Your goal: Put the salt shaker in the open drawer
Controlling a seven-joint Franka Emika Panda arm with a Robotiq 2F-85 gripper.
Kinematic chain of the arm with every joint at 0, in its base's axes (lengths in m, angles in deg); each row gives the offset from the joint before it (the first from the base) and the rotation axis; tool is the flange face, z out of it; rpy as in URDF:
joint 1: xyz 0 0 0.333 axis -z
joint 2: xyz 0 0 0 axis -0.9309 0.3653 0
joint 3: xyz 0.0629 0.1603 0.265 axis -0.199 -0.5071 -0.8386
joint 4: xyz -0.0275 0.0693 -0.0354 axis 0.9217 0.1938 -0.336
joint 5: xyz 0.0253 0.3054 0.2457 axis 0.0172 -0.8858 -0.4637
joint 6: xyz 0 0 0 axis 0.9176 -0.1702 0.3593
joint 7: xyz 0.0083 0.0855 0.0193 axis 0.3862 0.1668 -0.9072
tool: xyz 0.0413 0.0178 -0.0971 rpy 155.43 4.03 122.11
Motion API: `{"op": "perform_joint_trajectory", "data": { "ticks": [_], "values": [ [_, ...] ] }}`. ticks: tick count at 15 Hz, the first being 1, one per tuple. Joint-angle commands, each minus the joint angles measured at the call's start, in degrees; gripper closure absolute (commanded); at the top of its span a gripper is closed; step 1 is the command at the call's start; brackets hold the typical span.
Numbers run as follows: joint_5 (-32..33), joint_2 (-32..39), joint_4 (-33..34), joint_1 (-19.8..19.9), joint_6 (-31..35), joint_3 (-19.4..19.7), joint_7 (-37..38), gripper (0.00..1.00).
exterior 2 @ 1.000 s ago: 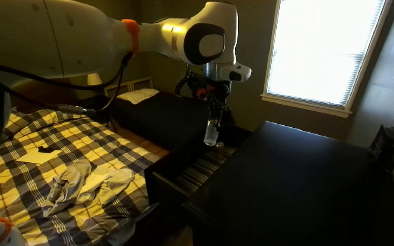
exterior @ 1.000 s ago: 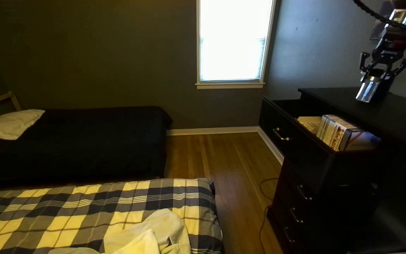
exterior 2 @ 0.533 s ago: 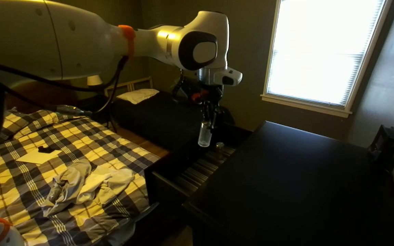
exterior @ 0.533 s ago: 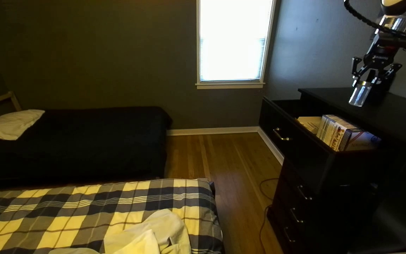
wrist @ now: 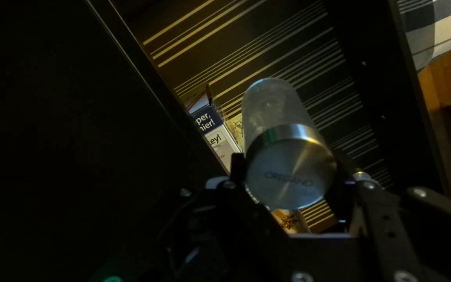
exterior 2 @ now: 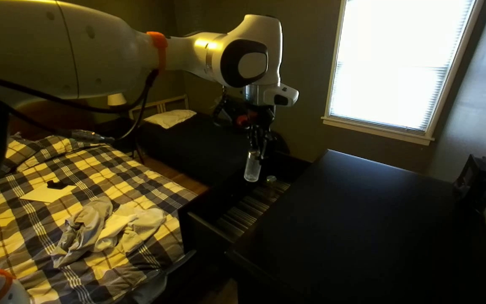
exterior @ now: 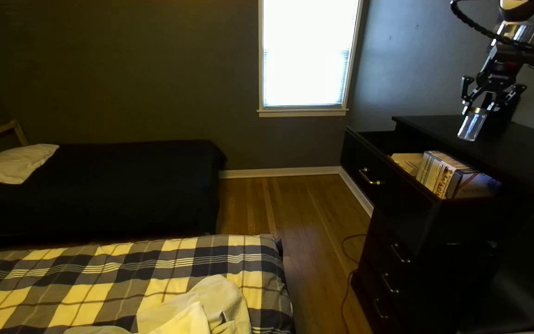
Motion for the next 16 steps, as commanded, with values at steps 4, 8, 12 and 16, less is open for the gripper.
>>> {"op": "perform_joint_trajectory", "data": {
  "ticks": [4,8,12,16],
  "values": [
    [0.4,5.7,-0.6,-2.3,5.4,-2.0,-3.3,0.76],
    [2.5,9.5,-1.8,-3.9,13.3,-2.6,-2.9,0.76],
    [2.6,13.5,-3.5,-4.5,22.1,-2.7,-4.6,0.76],
    [2.7,17.2,-4.5,-4.5,29.6,-2.4,-6.0,0.76]
  ]
}}
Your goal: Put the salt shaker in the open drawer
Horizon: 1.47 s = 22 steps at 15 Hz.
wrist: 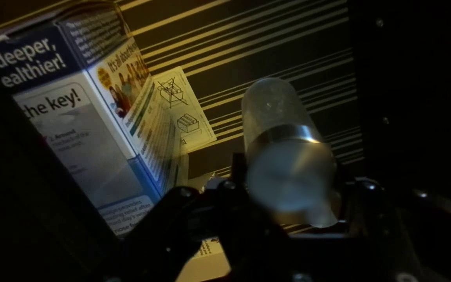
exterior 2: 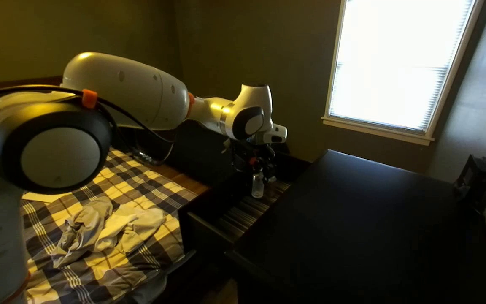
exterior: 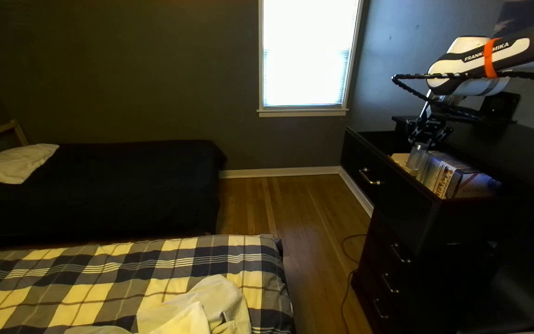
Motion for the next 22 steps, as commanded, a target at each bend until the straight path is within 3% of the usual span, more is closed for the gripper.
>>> {"op": "perform_joint_trajectory", "data": {
  "ticks": [1,5,14,15,17,20,22],
  "values": [
    [1.0,2.8,-1.0,-0.3,7.2,0.6,-1.3,0.76],
    [1.3,5.9,-1.8,-0.3,13.4,1.1,-2.4,0.76],
    [3.1,10.4,-1.6,-0.6,14.0,1.5,-4.8,0.76],
    [3.1,10.4,-1.6,-0.7,13.9,1.4,-5.0,0.66],
    [2.9,10.2,-1.4,-0.7,13.5,1.2,-5.5,0.25],
    [2.6,9.2,-1.0,-0.9,12.4,0.8,-5.9,0.03],
    [2.9,8.0,-0.8,-1.4,11.0,0.7,-5.6,0.0]
  ]
}}
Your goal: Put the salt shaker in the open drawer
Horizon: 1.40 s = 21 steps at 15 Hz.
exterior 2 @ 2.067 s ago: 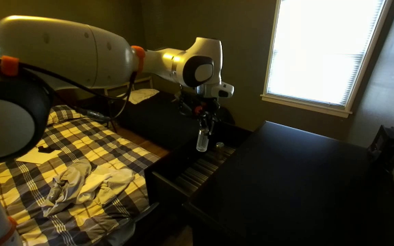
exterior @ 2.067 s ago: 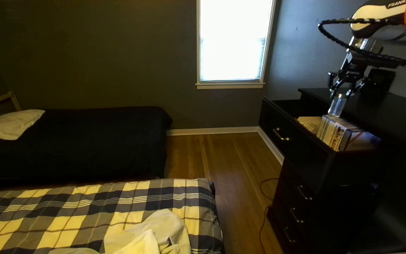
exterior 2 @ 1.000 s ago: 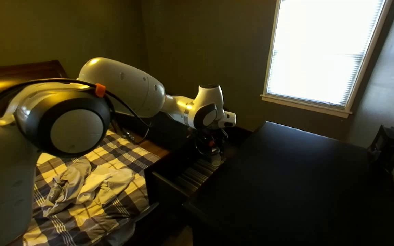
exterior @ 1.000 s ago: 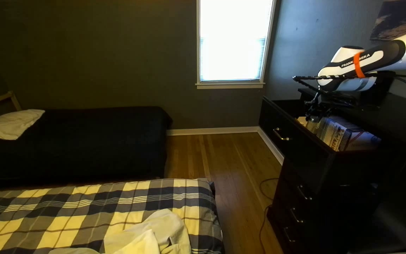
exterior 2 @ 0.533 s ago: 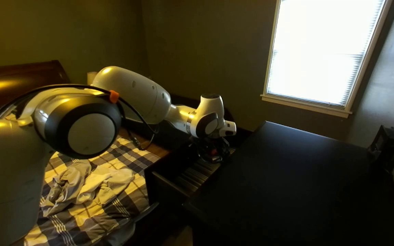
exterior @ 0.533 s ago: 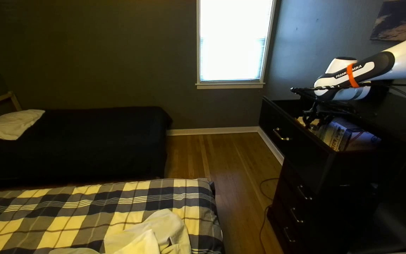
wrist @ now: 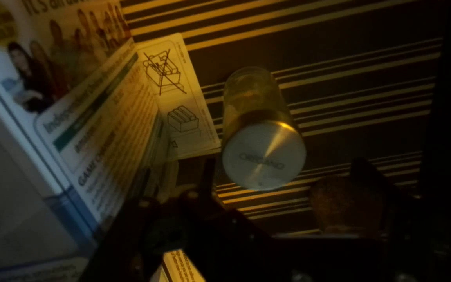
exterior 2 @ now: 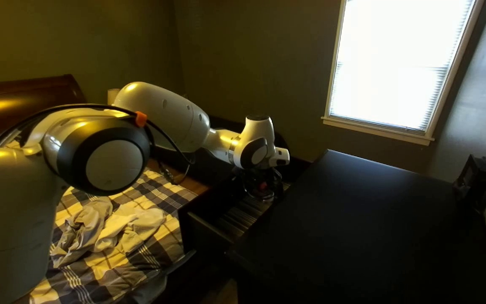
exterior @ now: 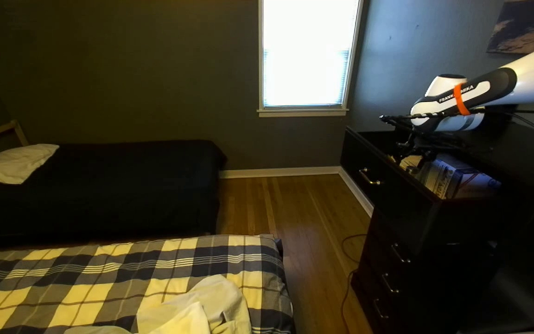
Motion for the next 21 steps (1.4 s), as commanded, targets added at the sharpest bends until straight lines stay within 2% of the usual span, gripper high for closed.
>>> {"op": "perform_joint_trajectory", "data": {
  "ticks": [1,3,6,13,15,17,18,21],
  "values": [
    [0.8,-2.7,0.1,-1.3,-3.4,0.2,0.3,0.0],
    [1.0,-4.7,1.2,-2.2,-10.3,0.5,2.6,0.0],
    [2.0,-8.9,2.4,-3.0,-15.9,0.5,5.5,0.0],
    [5.2,-20.5,9.2,-3.1,-30.0,0.4,24.4,0.0],
    [5.0,-23.6,10.0,-2.6,-32.3,-0.2,27.2,0.0],
    [3.8,-27.1,8.7,-1.9,-30.7,-0.6,28.4,0.0],
    [4.1,-24.2,10.9,-1.7,-31.1,-0.8,25.7,0.0],
    [4.0,-26.7,10.5,-1.3,-31.1,-1.0,27.0,0.0]
  ]
}}
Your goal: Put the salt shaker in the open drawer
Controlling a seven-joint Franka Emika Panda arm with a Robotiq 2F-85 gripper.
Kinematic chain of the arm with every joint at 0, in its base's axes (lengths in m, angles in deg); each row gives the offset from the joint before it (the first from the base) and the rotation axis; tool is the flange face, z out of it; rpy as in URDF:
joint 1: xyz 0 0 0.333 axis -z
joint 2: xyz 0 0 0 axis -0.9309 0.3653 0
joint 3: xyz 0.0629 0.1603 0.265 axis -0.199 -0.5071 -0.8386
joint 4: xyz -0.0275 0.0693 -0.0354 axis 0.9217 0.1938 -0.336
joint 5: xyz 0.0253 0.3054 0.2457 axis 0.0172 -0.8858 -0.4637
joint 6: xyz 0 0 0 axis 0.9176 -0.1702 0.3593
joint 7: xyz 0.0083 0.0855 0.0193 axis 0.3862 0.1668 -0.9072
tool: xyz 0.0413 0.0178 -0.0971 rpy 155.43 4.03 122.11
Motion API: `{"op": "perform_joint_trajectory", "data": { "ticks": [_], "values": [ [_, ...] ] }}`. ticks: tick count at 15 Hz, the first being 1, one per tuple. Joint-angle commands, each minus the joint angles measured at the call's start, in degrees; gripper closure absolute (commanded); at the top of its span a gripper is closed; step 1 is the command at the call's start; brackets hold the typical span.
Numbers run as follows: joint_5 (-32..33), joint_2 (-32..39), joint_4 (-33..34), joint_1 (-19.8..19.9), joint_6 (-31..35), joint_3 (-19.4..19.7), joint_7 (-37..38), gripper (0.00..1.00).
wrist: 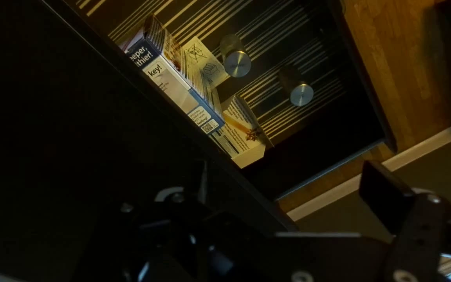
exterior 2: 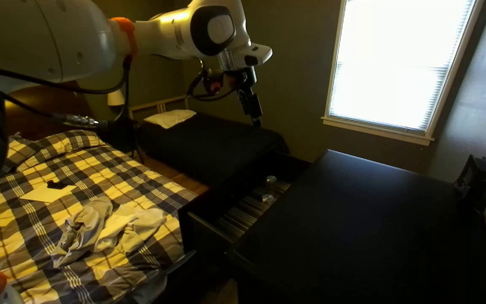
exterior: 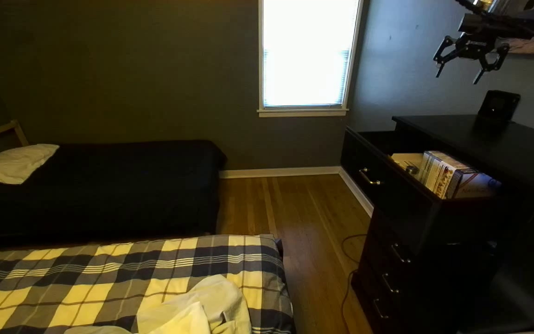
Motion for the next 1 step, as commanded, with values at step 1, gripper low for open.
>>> {"op": "perform_joint_trajectory", "data": {
  "ticks": [1],
  "values": [
    [-0.1,0.1,0.2,1.1,-0.2,-1.0,0.1,0.0]
  ]
}}
